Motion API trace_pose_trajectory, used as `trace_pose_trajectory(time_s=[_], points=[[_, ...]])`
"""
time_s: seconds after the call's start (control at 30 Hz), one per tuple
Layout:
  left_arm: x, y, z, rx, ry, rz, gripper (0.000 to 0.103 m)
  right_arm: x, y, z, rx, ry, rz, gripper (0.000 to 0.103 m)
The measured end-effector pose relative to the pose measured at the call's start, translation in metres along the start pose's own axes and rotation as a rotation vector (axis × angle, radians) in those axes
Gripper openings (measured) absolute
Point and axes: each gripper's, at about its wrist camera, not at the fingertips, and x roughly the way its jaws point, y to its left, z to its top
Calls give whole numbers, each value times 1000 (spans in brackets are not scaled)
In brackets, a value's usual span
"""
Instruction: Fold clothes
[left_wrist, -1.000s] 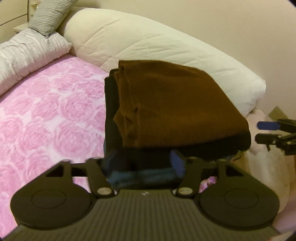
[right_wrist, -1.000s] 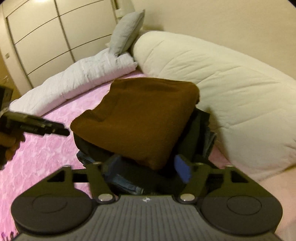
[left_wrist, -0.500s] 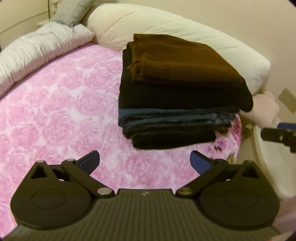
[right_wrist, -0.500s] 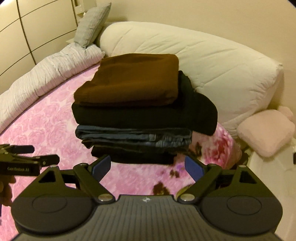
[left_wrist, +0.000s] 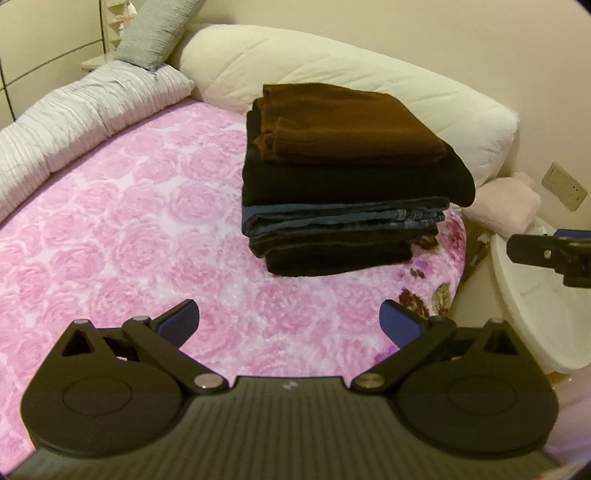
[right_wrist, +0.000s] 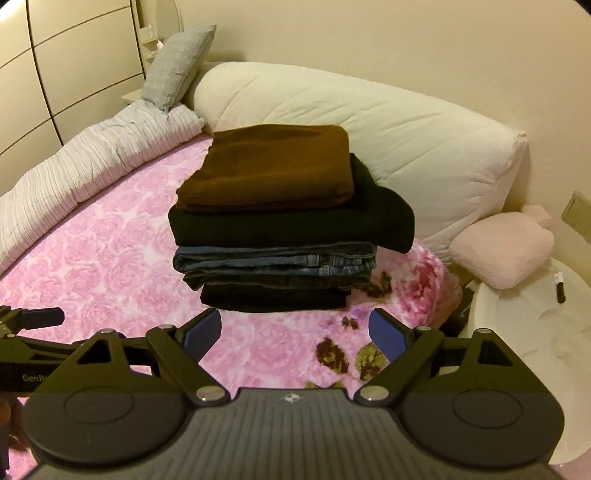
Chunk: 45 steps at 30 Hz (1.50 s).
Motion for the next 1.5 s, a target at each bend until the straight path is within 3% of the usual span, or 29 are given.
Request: trace_pose_trajectory(time_s=[0.27,0.53,0.97,1.5], points=[[-40,1,-2,-56,-30,1,102,-33,12,-3,2,-32,-31,89],[-69,4,-3,-44,-72,31,102,-57,20,-5,28,-49,-45,89],[-80,8,-23,-61,-51,1,102,-73,31,-20,42,-34,-44,89],[-79,3,-24,-41,-51,29,102,-81,37,-20,24,-45,-37,89]])
